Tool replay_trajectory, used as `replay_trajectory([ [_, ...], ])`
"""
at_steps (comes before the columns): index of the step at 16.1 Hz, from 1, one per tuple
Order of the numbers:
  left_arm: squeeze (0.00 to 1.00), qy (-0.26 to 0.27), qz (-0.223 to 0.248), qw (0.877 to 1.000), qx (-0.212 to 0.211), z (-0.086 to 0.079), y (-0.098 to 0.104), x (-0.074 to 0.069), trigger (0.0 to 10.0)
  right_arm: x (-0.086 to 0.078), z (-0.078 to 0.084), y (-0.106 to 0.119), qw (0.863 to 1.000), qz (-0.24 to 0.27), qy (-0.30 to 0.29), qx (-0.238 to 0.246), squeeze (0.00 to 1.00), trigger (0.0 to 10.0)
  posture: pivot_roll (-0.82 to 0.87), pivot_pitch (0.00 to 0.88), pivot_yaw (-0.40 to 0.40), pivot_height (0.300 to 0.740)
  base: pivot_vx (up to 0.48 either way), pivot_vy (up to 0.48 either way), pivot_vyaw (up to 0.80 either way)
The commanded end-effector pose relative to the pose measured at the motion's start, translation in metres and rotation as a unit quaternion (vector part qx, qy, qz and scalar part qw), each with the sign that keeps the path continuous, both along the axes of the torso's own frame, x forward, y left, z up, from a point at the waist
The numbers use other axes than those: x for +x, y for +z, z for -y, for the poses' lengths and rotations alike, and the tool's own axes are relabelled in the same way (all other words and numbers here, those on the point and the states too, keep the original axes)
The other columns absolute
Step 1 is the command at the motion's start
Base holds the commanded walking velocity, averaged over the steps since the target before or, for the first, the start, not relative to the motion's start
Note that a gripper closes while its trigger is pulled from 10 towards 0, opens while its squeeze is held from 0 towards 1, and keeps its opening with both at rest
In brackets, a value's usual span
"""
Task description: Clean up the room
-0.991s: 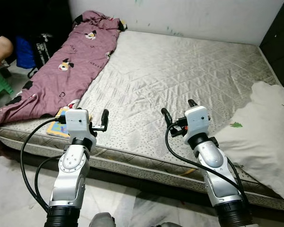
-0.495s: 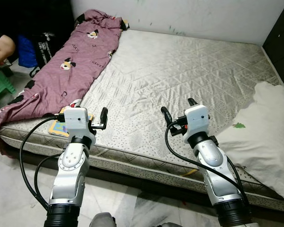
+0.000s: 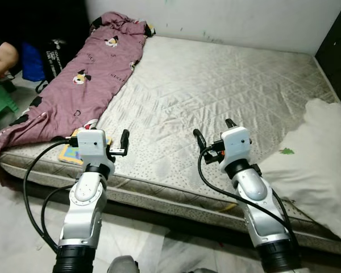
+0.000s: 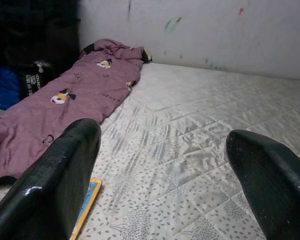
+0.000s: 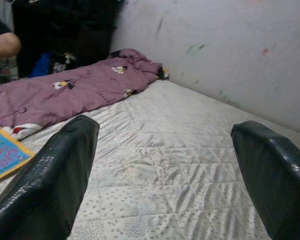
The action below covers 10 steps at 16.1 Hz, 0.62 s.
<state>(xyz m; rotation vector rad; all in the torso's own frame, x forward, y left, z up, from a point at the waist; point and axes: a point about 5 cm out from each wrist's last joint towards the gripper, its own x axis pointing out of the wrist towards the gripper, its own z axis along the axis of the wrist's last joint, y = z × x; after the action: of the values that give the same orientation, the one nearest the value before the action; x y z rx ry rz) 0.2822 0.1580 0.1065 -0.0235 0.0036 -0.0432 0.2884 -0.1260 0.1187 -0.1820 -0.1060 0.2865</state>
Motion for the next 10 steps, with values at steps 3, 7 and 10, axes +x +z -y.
replay_trajectory([
  [3, 0.00, -0.001, 0.006, 1.000, -0.010, 0.0011, 0.0011, 0.0010, 10.0, 0.0018, 0.0027, 0.0012, 1.000, 0.002, -0.002, 0.003, 0.00, 10.0, 0.02, 0.000, -0.028, 0.740, 0.000, 0.000, -0.80],
  [7, 0.00, -0.008, 0.008, 1.000, -0.006, 0.0021, 0.0018, 0.0013, 10.0, 0.0020, 0.0018, 0.0014, 1.000, 0.004, -0.001, 0.004, 0.00, 10.0, 0.02, 0.000, -0.028, 0.740, 0.000, 0.000, -0.76],
  [10, 0.00, -0.011, 0.013, 1.000, -0.008, 0.0025, 0.0030, 0.0013, 10.0, 0.0025, 0.0016, 0.0019, 1.000, 0.005, -0.002, 0.005, 0.00, 10.0, 0.02, 0.000, -0.026, 0.740, 0.000, 0.000, 0.00],
])
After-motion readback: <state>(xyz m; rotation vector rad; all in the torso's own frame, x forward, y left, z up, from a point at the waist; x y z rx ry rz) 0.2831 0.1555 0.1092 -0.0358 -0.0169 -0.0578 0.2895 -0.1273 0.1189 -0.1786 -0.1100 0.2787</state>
